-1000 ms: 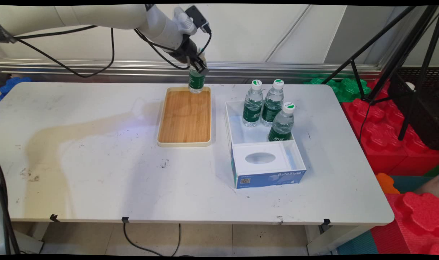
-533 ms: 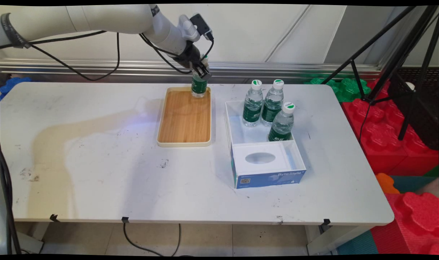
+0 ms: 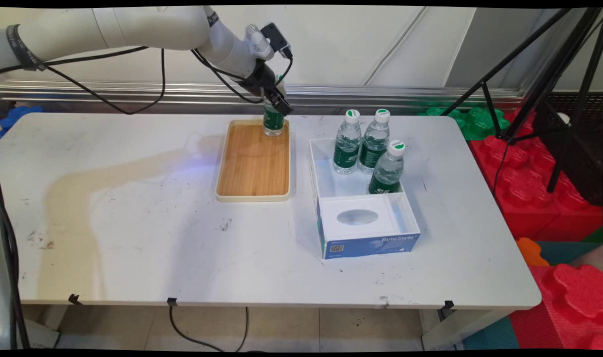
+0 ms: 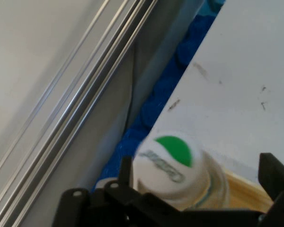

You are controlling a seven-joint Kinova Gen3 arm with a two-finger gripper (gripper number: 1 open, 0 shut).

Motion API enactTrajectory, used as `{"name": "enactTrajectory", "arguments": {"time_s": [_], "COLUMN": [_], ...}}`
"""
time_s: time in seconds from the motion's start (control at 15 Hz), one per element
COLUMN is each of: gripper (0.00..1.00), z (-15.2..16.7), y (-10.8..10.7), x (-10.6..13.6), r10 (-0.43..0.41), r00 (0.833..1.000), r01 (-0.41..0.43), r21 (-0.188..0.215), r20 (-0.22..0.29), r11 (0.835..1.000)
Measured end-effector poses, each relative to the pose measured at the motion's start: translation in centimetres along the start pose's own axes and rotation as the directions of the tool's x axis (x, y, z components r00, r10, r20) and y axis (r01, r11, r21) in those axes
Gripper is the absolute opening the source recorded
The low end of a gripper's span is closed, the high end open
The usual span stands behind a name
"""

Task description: Place the picked object on the tray

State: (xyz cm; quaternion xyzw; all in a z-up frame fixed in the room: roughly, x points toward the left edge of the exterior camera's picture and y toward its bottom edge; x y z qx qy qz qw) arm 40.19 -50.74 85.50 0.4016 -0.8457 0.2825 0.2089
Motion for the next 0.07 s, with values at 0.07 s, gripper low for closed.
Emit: {"name": "enactTrajectory", "arguments": {"time_s": [0.07], "gripper": [1.00], "z": [-0.01], "y": [-0.20], "x": [-0.07], "r10": [-0.004], "r00": [1.000], "r01": [0.004], "r21": [0.001], "r20": [-0.005], "r11": [1.000]}}
